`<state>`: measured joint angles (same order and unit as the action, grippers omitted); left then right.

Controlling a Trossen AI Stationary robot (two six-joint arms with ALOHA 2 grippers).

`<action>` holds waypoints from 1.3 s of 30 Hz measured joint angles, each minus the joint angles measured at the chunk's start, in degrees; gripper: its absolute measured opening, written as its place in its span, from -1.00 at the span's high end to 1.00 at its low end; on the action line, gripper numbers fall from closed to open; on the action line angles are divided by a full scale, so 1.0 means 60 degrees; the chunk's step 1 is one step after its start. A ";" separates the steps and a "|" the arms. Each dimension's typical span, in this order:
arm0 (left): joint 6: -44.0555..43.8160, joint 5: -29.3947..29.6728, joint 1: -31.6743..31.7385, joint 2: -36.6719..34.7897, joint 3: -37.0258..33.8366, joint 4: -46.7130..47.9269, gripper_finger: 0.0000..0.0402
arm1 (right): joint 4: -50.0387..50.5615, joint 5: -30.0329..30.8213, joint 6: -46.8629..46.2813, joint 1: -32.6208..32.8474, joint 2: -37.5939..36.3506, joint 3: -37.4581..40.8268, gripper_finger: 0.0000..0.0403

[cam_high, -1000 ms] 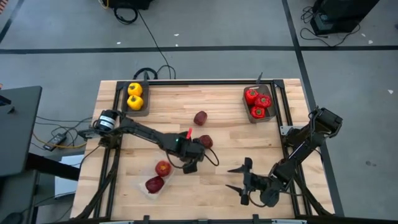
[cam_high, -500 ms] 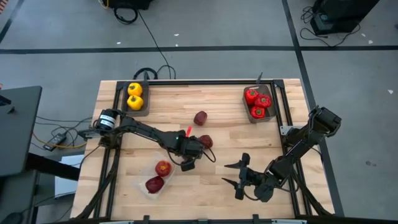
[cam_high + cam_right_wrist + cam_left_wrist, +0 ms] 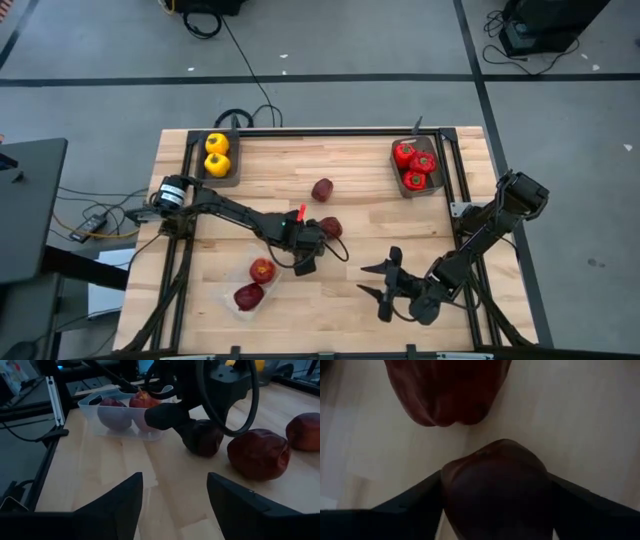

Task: Sort produce into baskets
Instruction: Put the red apple into the transparent bin

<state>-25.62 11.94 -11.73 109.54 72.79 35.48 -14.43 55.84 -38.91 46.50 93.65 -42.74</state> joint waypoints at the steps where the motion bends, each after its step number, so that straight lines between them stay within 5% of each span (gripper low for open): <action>1: 0.0023 -0.0004 0.0001 -0.0001 0.0000 0.0001 -0.42 | 0.0003 0.0001 -0.0051 -0.0004 0.0000 0.0000 -0.14; 10: -0.0319 0.0074 -0.0185 -0.0671 0.0000 0.0537 -0.35 | -0.0006 0.0014 -0.0282 -0.0007 0.0000 0.0000 -0.02; 17: -0.1347 0.1344 -0.1277 -0.2604 0.0000 0.1326 -0.39 | -0.0007 0.0565 -0.0301 -0.0027 0.0000 0.0000 -0.01; 24: -0.3182 0.1822 -0.2549 -0.4283 0.0011 0.3901 -0.40 | -0.0008 0.1447 -0.0256 -0.0133 0.0000 0.0000 -0.01; 29: -0.5225 0.1685 -0.3713 -0.4476 0.0007 0.6143 -0.41 | 0.0002 0.1202 -0.0255 -0.0142 0.0000 0.0000 -0.01; 39: -0.7646 0.1438 -0.5041 -0.3827 0.0007 0.5821 -0.49 | 0.0004 0.1231 -0.0242 -0.0423 0.0000 0.0000 -0.01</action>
<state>-71.50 20.57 -41.97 86.58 72.84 70.40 -14.41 63.22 -40.36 43.96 93.65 -42.74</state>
